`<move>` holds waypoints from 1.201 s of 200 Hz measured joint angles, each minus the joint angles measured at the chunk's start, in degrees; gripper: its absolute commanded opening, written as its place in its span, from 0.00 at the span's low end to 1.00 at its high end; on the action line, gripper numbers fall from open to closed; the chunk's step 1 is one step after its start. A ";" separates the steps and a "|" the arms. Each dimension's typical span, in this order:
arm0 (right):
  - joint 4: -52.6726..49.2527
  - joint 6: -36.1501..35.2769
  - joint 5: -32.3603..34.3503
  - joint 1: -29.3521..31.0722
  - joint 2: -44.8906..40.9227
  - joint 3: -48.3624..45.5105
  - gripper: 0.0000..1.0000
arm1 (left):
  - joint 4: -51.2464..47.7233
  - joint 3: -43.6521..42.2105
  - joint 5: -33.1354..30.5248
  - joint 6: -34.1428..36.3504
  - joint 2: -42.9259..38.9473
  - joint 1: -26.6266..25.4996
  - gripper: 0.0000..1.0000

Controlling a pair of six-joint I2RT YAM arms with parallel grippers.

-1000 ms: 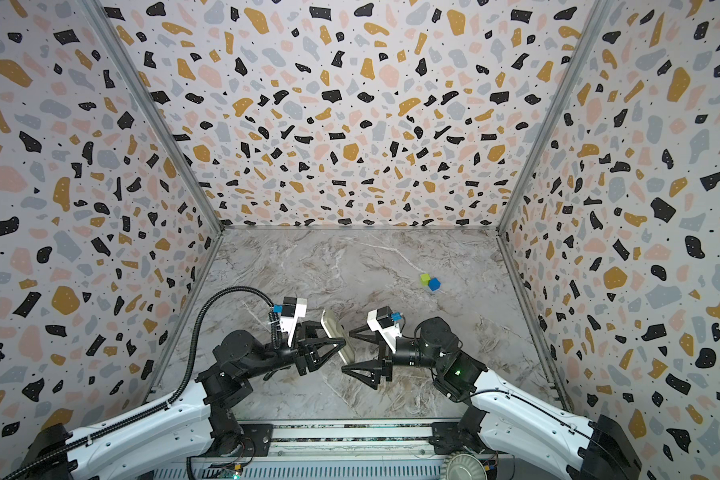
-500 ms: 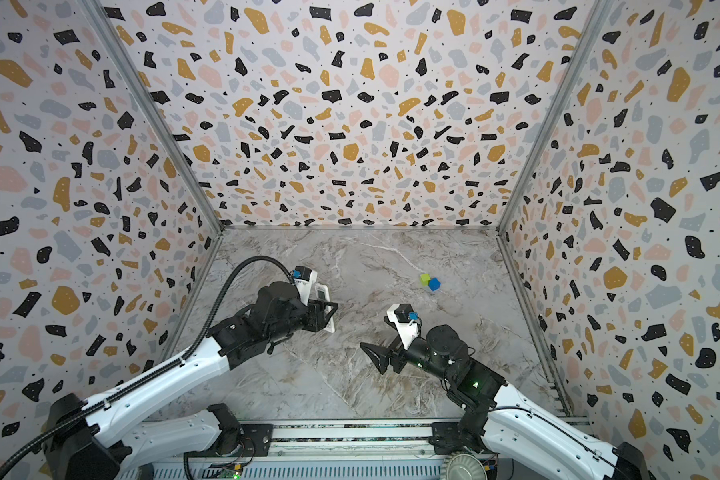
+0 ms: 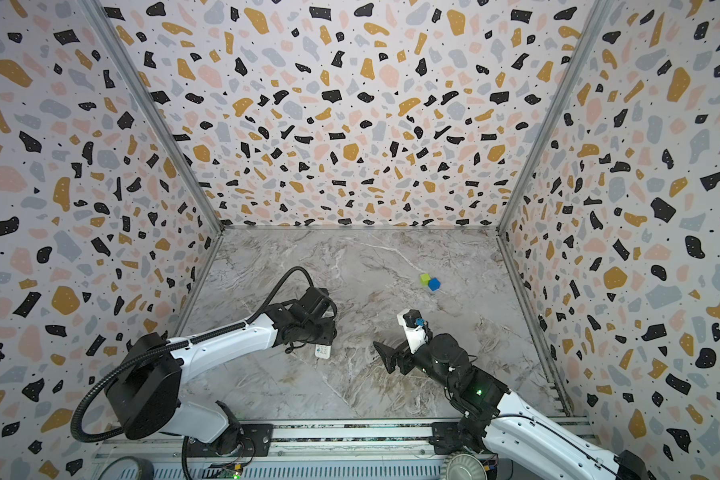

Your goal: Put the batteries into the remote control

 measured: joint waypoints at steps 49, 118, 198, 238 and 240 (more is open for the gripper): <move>-0.33 0.44 0.83 0.00 -1.95 -1.31 0.99 | 0.17 0.00 -0.09 -1.07 3.82 0.00 0.29; -0.46 0.74 1.49 0.00 -2.19 -1.38 0.99 | 2.45 0.00 -0.48 -1.55 6.38 0.09 0.46; -0.48 0.81 3.54 0.00 -0.52 -1.38 0.99 | 4.61 0.00 -0.31 -1.84 6.01 2.58 0.99; -1.60 0.39 6.29 -0.02 -0.24 -0.66 0.99 | 4.00 0.00 -0.35 -1.01 0.00 5.42 1.00; -1.64 0.35 6.58 -0.02 -0.22 -0.61 0.99 | 4.02 -0.02 -0.35 -0.94 -0.52 5.66 1.00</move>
